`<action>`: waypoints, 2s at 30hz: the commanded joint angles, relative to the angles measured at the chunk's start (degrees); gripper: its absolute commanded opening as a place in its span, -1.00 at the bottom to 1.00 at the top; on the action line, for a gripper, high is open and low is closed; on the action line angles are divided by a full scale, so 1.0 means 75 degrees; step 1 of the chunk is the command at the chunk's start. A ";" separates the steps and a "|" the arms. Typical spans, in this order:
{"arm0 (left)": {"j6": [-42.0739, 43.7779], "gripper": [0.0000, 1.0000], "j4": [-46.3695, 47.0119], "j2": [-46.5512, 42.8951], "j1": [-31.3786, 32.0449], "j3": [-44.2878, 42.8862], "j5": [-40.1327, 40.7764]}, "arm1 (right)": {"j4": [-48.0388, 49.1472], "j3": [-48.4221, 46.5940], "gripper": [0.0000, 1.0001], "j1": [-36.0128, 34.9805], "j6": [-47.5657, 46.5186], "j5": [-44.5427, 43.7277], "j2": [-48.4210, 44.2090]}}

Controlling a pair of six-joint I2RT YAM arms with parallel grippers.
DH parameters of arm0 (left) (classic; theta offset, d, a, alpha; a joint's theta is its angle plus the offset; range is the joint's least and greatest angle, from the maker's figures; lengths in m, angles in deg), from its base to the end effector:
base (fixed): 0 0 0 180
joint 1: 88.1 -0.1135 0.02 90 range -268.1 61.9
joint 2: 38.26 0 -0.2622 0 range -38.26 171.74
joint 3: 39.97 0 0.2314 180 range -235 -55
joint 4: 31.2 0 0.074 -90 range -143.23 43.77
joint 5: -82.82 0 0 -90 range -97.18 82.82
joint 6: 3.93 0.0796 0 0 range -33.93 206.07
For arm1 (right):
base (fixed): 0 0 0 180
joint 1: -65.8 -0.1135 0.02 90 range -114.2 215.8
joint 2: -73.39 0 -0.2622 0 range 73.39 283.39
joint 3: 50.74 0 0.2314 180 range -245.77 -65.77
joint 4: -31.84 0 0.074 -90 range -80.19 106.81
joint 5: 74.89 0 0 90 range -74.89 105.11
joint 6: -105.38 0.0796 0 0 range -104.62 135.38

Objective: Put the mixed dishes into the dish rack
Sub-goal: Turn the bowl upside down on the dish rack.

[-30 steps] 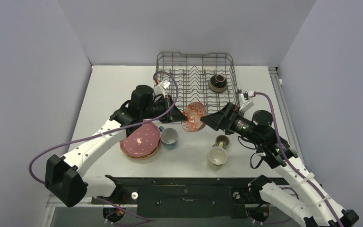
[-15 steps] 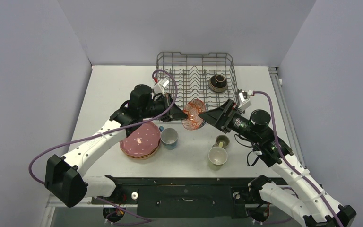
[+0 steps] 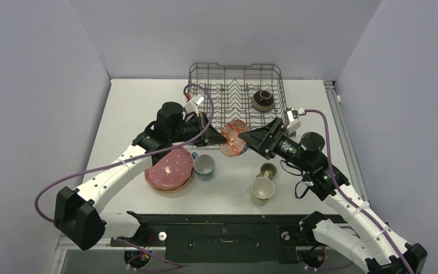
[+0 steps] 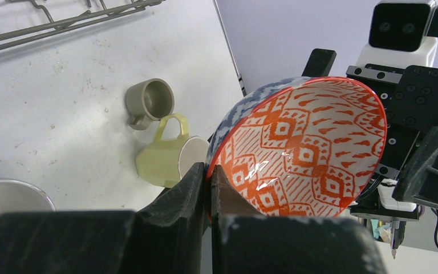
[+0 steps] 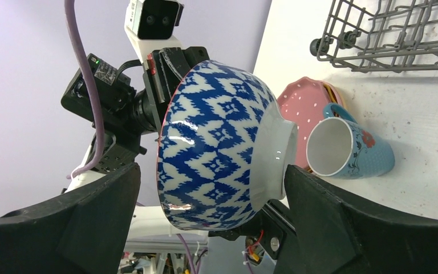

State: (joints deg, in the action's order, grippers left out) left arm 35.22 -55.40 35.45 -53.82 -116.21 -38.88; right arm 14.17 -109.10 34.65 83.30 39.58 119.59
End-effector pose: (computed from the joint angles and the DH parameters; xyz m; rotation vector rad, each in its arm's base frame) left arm 0.2320 -0.2088 0.3231 0.1012 2.2104 -1.4518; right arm 0.1631 0.1371 0.3374 0.2459 1.9349 1.5916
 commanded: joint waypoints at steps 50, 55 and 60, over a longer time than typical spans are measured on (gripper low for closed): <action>0.0513 -0.61 -0.0468 -0.0305 -0.0007 -0.0463 0.0445 | 0.0034 -0.0355 -1.00 -0.0189 -0.0128 -0.0237 0.0246; 0.0522 -0.43 -0.0504 -0.0321 -0.0023 -0.0447 0.0465 | -0.0078 -0.0442 -1.00 -0.0154 -0.0202 -0.0270 0.0221; 0.0538 -0.35 -0.0547 -0.0344 -0.0035 -0.0401 0.0485 | -0.0144 -0.0479 -1.00 -0.0079 -0.0239 -0.0316 0.0134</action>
State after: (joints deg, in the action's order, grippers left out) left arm 38.32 -60.38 35.13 -53.91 -116.78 -35.82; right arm 9.80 -109.23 33.53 82.07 38.29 122.01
